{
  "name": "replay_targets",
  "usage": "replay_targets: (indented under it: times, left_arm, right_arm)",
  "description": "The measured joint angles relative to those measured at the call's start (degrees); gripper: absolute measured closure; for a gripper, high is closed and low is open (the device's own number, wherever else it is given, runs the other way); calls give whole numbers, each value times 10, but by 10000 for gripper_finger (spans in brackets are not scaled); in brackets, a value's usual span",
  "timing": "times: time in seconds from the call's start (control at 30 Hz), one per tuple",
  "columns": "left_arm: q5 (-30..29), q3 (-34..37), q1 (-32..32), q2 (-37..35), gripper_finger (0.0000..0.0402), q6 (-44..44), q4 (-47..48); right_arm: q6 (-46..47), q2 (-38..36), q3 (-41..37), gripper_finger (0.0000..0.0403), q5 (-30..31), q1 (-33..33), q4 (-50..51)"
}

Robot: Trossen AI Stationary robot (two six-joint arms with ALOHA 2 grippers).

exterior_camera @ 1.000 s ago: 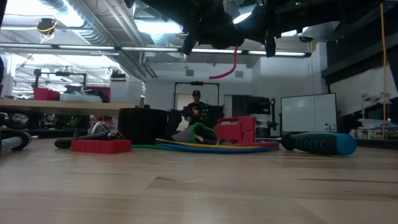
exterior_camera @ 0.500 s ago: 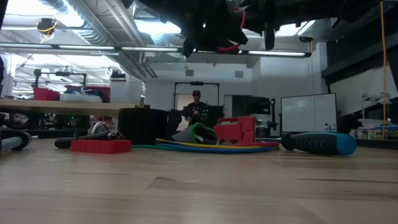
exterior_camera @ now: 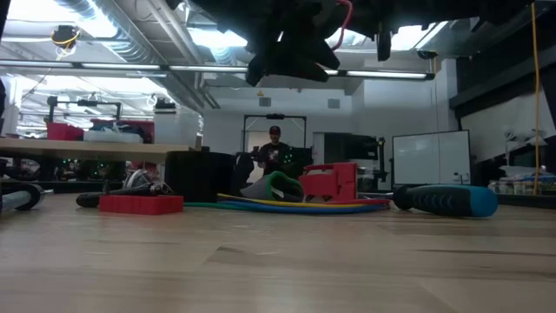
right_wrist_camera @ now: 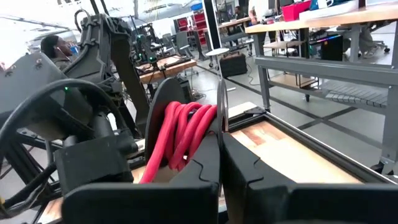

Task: Coil cords
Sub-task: Coil the red wire cable onto the black spool

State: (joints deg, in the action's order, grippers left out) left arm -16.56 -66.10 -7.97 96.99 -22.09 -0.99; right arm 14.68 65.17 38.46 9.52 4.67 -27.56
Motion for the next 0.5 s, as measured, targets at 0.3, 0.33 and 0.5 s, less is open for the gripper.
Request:
replay_targets:
  times: [0.3, 0.33, 0.5]
  left_arm:
    - [-1, 0, 0, 0, 391, -3, 7]
    - [-1, 0, 0, 0, 395, -10, 8]
    - [-6, -1, 1, 0, 398, -45, 65]
  right_arm:
    - [0, -1, -1, 401, 0, 0, 40]
    - [0, -1, -1, 401, -1, -1, 45]
    - [5, -1, -1, 401, -44, -1, 61]
